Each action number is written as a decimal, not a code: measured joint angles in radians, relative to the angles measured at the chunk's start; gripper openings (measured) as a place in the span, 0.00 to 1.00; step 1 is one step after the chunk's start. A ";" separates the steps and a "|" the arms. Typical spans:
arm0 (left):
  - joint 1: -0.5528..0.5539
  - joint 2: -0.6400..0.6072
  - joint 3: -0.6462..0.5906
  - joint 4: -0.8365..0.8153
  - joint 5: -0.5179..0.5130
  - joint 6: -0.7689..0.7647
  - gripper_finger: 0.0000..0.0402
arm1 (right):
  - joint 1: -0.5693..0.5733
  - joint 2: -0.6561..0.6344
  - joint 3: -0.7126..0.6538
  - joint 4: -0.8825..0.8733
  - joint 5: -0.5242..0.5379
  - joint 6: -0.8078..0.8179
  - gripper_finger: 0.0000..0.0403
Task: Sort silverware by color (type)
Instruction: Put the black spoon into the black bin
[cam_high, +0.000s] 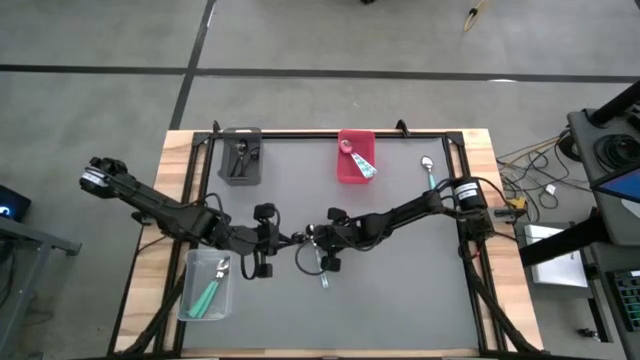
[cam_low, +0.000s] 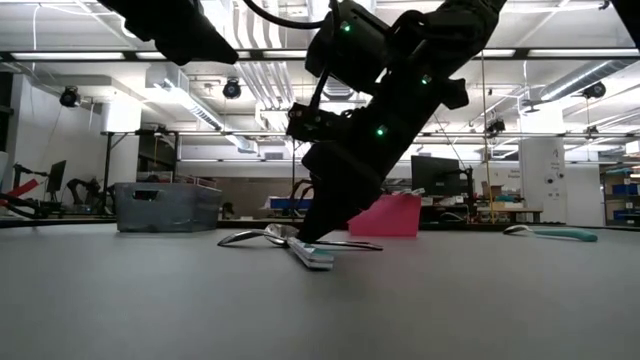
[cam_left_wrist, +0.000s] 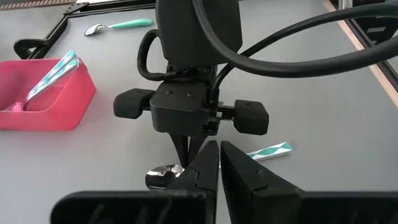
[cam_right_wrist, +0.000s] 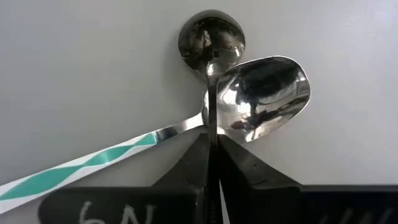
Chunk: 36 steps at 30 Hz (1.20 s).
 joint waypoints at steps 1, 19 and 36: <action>0.000 0.000 0.000 0.000 0.000 0.000 0.00 | 0.000 -0.006 -0.001 -0.001 0.000 0.000 0.04; -0.052 -0.008 -0.026 0.031 -0.050 0.046 0.00 | 0.003 -0.230 -0.215 0.261 -0.106 -0.041 0.02; -0.112 -0.133 -0.029 0.289 0.255 0.397 0.00 | 0.004 -0.377 -0.484 1.088 -0.466 -0.093 0.02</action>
